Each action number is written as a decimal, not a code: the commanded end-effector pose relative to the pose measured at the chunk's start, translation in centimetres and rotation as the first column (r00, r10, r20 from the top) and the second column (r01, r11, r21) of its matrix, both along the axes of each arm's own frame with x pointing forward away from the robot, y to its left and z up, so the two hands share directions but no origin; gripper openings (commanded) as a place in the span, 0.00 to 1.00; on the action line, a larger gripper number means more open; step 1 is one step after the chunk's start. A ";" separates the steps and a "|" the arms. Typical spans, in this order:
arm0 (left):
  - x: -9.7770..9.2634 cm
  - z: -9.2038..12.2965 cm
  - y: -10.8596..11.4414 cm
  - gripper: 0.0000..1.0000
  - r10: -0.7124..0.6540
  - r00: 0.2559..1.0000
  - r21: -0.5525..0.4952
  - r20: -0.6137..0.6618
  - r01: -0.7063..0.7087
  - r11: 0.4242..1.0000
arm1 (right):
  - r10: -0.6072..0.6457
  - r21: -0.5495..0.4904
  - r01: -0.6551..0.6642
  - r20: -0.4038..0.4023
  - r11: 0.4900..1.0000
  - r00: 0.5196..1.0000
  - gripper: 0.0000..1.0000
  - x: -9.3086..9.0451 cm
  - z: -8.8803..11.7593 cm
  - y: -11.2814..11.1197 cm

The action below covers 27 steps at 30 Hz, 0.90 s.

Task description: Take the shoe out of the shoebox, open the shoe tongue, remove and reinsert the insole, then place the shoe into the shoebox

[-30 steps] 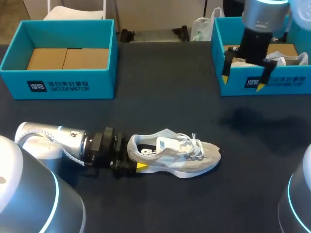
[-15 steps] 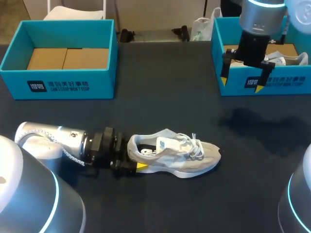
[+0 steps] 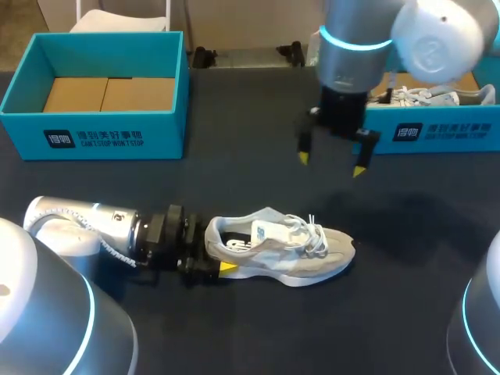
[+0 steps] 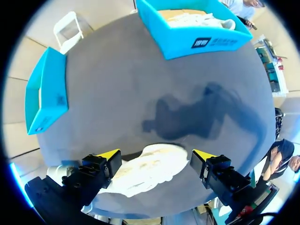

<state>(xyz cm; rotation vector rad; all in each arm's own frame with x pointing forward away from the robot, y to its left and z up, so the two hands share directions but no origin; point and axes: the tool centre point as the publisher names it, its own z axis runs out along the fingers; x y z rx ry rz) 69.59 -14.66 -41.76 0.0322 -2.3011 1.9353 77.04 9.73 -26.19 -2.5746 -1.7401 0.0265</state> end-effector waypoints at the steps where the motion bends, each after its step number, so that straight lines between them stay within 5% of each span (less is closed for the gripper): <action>1: -0.1 0.0 -0.1 0.00 0.003 1.000 0.001 0.000 -0.003 1.000 | -0.001 -0.015 0.001 -0.001 1.000 1.000 1.00 0.2 -0.5 1.3; 12: -0.1 0.0 -0.1 0.00 0.003 1.000 0.001 0.000 -0.003 1.000 | -0.001 -0.015 0.001 -0.001 1.000 1.000 1.00 0.2 -0.5 1.3; 22: -0.1 0.0 -0.1 0.00 0.003 1.000 0.001 0.000 -0.003 1.000 | 0.263 -0.020 -0.262 0.045 0.965 0.964 1.00 -4.5 -1.0 8.4; 27: -0.1 0.0 -0.1 0.00 0.003 1.000 0.001 0.000 -0.003 1.000 | 0.282 -0.005 -0.282 0.025 0.960 0.959 1.00 -5.3 -1.4 9.4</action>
